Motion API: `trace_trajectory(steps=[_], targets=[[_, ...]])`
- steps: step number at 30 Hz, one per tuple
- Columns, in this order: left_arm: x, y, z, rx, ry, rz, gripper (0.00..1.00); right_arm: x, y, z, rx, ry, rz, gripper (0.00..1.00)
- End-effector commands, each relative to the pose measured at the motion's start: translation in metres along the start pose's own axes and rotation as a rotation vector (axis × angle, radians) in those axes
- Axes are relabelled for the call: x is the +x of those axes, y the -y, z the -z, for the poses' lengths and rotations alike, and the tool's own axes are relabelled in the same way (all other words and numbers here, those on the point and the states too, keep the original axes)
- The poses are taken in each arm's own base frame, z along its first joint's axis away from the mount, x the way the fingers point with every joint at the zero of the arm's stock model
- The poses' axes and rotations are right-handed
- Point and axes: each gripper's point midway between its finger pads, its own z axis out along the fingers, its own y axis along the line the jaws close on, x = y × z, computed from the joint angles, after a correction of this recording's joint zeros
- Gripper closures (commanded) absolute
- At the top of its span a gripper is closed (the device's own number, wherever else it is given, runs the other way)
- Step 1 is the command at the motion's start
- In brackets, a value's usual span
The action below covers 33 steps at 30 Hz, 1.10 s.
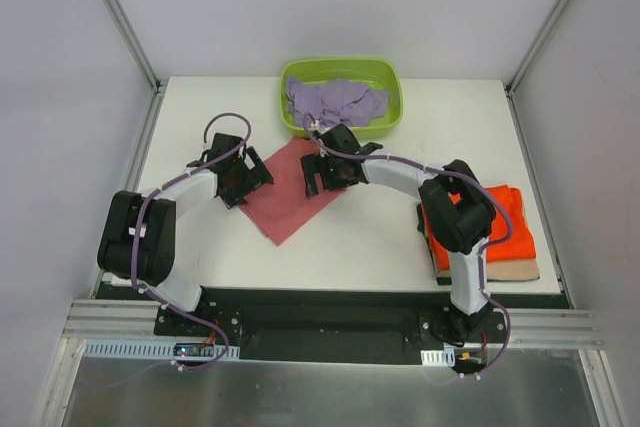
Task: Fold and stack the t-shirts
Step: Put the neatly folded tshirt into the corner of the board with the right arm
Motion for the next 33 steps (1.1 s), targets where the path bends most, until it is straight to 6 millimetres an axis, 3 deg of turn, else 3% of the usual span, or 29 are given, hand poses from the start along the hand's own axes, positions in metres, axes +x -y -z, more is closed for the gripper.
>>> trace_trajectory(steps=[1,5,12,15,18,21,26,28,33], targets=[[0.008,-0.009,-0.005,-0.016,-0.043,-0.015,0.01,0.042,0.001,0.007,0.006,-0.053,-0.088,0.04],[0.023,-0.008,0.003,0.036,-0.097,-0.081,0.01,0.080,-0.009,0.020,0.010,-0.068,-0.098,0.04],[0.055,-0.012,0.032,0.138,-0.143,-0.162,0.01,0.146,-0.007,0.055,0.131,-0.076,-0.132,0.04],[0.072,-0.022,0.046,0.154,-0.161,-0.170,0.01,0.158,-0.021,0.076,0.153,-0.057,-0.086,0.04],[0.077,-0.025,0.063,0.176,-0.132,-0.169,0.01,0.149,-0.030,0.098,0.180,0.016,-0.034,0.04],[0.075,-0.029,0.073,0.172,-0.087,-0.164,0.01,0.124,-0.032,0.117,0.178,0.126,-0.018,0.04],[0.072,-0.042,0.072,0.118,-0.046,-0.142,0.01,0.077,0.002,0.146,0.388,0.329,0.002,0.04],[0.078,-0.043,0.069,0.117,-0.081,-0.139,0.01,0.070,0.015,0.144,0.421,0.320,-0.012,0.04],[0.091,-0.057,0.057,0.059,-0.145,-0.119,0.09,0.065,0.008,0.110,0.192,0.162,-0.068,0.04]])
